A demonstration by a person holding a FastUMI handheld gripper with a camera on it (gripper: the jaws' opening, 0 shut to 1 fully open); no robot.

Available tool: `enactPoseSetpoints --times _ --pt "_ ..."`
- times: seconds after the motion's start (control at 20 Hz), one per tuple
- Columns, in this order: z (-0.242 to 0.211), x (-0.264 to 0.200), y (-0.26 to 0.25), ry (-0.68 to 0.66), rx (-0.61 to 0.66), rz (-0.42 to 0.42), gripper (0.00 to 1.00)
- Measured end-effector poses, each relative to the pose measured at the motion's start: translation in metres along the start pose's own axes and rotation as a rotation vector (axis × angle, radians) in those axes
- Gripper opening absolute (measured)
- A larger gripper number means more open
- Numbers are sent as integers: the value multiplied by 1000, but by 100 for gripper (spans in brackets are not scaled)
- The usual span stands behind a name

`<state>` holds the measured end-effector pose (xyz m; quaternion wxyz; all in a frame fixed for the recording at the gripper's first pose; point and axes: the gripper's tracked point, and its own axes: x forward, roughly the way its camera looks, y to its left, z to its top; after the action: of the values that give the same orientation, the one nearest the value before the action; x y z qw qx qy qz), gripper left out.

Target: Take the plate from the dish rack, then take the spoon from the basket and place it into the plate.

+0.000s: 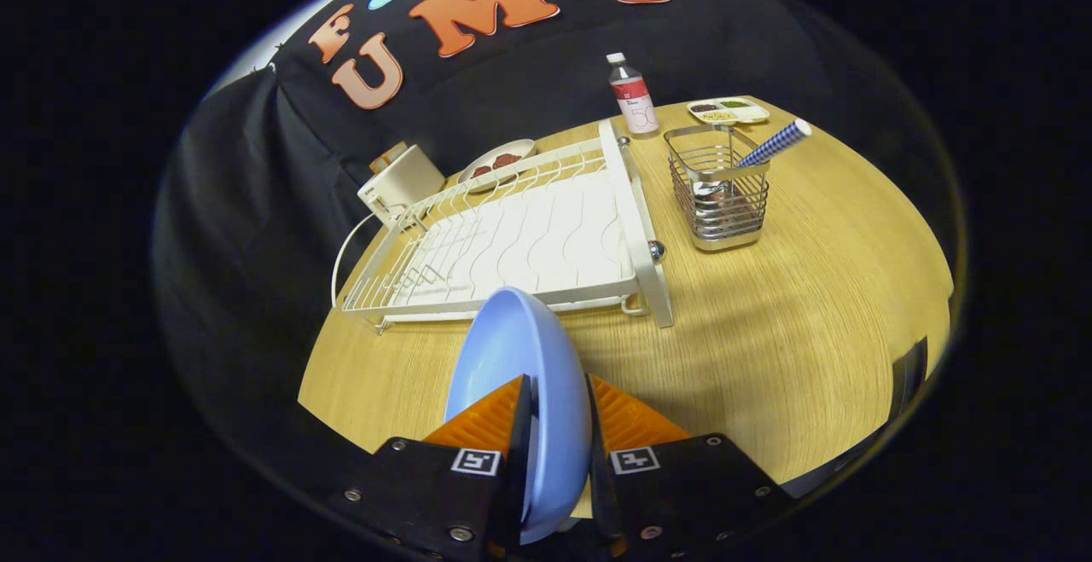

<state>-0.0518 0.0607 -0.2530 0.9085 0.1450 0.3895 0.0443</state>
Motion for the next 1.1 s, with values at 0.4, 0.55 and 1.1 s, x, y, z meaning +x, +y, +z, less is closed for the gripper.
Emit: enactPoseSetpoints --times 0.4,0.55,1.1 --pt "-4 20 -30 -49 25 -78 51" --pt "8 18 -37 -101 26 -72 67" --pt "113 -20 -109 -439 -21 -260 88"
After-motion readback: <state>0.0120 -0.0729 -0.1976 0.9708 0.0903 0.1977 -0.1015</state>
